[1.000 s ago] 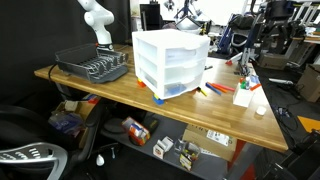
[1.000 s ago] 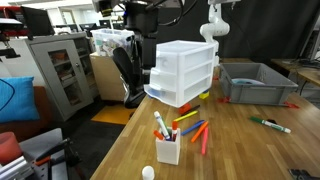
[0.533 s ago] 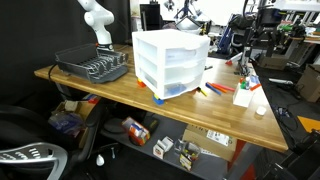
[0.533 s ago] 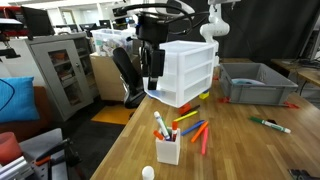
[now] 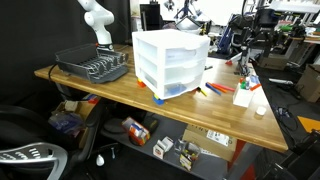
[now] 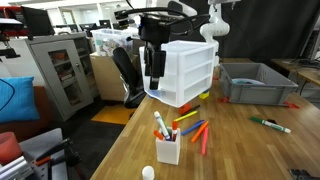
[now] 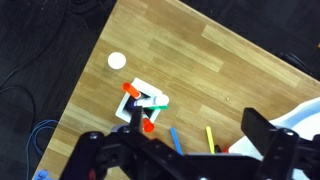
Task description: Put the pink marker in the pen holder
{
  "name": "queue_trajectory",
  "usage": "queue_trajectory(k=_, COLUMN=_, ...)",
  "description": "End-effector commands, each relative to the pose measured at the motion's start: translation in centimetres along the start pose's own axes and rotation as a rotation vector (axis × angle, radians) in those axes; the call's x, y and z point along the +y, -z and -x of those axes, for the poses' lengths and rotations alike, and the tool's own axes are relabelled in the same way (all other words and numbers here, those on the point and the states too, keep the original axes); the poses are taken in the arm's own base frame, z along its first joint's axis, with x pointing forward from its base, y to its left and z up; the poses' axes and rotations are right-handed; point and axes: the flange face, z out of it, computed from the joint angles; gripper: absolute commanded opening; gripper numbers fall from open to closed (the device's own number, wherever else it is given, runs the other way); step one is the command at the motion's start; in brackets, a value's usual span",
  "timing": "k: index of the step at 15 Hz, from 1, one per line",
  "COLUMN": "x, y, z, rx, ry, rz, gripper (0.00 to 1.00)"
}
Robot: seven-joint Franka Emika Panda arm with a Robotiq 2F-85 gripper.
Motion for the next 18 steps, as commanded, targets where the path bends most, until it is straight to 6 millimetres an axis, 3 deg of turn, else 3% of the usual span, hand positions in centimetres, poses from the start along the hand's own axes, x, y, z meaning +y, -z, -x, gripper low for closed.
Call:
queue_trajectory(k=1, x=0.2, y=-0.7, z=-3.9, rx=0.079, ry=-0.153, rz=-0.104, gripper=1.00)
queue_trajectory(k=5, x=0.4, y=-2.9, z=-9.1, rx=0.203, ry=-0.288, rz=-0.157, gripper=1.00)
queue_trajectory(k=8, x=0.6, y=-6.0, z=-11.9, rx=0.201, ry=-0.310, rz=-0.099, gripper=1.00)
queue_trajectory(k=11, x=1.6, y=-8.8, z=-13.0, rx=0.110, ry=-0.342, rz=-0.062, gripper=1.00)
queue_trajectory(k=12, x=1.4, y=-8.6, z=-12.2, rx=0.156, ry=-0.322, rz=-0.074, gripper=1.00)
queue_trajectory(k=14, x=1.6, y=-9.4, z=-12.9, rx=0.134, ry=-0.330, rz=-0.064, gripper=1.00)
queue_trajectory(k=18, x=1.5, y=-8.9, z=-13.0, rx=0.130, ry=-0.331, rz=-0.066, gripper=1.00)
